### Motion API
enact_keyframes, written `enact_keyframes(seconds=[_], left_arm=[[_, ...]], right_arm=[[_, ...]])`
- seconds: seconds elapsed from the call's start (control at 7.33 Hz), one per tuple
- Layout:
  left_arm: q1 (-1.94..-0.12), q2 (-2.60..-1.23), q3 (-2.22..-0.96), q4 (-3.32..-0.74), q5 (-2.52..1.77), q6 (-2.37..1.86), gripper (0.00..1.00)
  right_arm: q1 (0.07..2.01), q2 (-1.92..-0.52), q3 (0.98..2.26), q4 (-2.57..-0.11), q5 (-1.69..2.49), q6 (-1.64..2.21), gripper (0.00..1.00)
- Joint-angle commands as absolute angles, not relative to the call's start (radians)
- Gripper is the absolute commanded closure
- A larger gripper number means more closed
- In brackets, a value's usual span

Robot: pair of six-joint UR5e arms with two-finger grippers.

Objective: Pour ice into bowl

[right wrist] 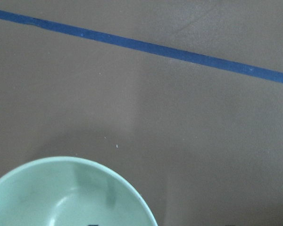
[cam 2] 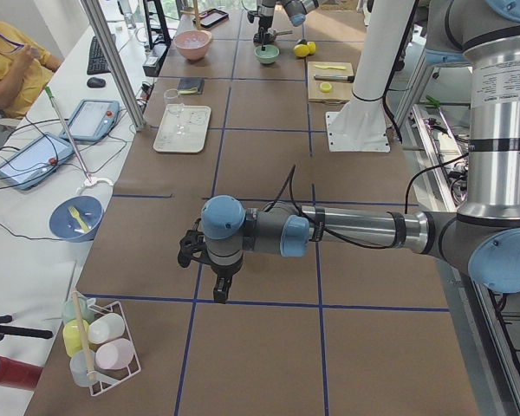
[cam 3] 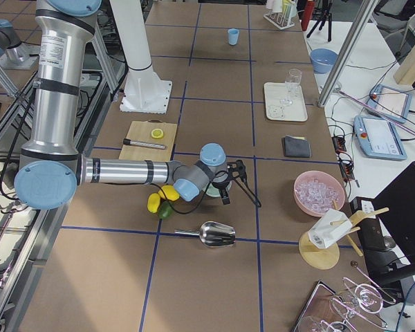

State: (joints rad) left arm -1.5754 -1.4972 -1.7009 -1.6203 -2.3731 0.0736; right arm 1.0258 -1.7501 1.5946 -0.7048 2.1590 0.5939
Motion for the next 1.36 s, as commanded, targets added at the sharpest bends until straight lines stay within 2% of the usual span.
enact_keyframes(seconds=[0.0, 0.41, 0.68, 0.82, 1.09, 1.23], left_arm=[[-1.575, -1.497, -1.701, -1.620, -2.373, 0.074, 0.00], [-1.575, -1.493, -1.701, -1.620, -2.373, 0.075, 0.00], [-1.575, -1.490, -1.703, -1.621, -2.375, 0.075, 0.00], [-1.575, -1.488, -1.703, -1.621, -2.375, 0.075, 0.00], [-1.575, -1.489, -1.704, -1.621, -2.375, 0.074, 0.00], [-1.575, -1.489, -1.706, -1.621, -2.375, 0.074, 0.00]], right_arm=[[1.025, -1.758, 1.594, -0.696, 2.169, 0.594, 1.00], [1.025, -1.764, 1.609, -0.671, 2.186, 0.597, 1.00], [1.023, -1.756, 1.696, -0.655, 2.189, 0.658, 1.00], [1.000, -1.749, 1.765, -0.657, 2.198, 0.845, 1.00], [0.892, -1.625, 1.845, -0.728, 2.186, 0.992, 1.00], [0.847, -1.511, 1.885, -0.884, 2.165, 1.046, 1.00]])
